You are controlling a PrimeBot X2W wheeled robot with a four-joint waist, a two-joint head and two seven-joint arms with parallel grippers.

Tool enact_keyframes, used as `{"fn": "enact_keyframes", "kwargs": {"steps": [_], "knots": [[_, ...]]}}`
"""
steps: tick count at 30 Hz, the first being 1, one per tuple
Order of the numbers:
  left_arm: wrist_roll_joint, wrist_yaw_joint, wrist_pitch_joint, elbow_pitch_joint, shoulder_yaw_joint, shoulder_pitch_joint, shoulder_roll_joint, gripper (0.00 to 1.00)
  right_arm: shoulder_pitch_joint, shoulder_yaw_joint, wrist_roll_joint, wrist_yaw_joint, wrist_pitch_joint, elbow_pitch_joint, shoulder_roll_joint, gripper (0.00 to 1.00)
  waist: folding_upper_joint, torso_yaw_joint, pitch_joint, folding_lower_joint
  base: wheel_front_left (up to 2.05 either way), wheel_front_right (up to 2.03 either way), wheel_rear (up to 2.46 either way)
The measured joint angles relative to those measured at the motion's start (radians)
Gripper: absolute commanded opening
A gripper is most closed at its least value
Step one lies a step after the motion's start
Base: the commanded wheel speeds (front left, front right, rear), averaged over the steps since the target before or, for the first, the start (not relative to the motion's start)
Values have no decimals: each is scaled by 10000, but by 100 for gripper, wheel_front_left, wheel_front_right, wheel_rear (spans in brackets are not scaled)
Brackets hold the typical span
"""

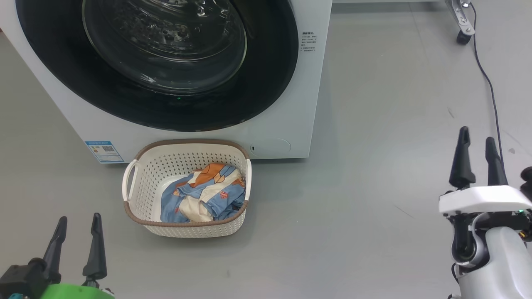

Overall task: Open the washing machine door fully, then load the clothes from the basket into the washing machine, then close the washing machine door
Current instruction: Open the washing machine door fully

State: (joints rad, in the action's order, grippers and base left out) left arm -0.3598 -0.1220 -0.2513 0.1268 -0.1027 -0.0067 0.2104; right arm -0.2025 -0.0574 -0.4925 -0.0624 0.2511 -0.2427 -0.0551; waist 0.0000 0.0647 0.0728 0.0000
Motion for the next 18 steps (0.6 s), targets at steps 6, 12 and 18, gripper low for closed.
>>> {"fn": "enact_keyframes", "kwargs": {"steps": [6, 12, 18], "knots": [[-27, 0, 0, -13, -194, -25, -6, 100, -453, -629, -2146, -159, -73, -311, 153, 88, 0, 75, 174, 0, 0, 0, 0], [-102, 0, 0, -13, -337, -108, -12, 100, -1305, -1016, -3789, -201, -700, -604, 138, 0, 0, 194, 394, 0, 0, 0, 0], [-199, 0, 0, -4, -345, -163, -48, 100, -2064, -1089, -4690, -199, -1538, -934, 117, 0, 0, 343, 606, 0, 0, 0, 0]]}}
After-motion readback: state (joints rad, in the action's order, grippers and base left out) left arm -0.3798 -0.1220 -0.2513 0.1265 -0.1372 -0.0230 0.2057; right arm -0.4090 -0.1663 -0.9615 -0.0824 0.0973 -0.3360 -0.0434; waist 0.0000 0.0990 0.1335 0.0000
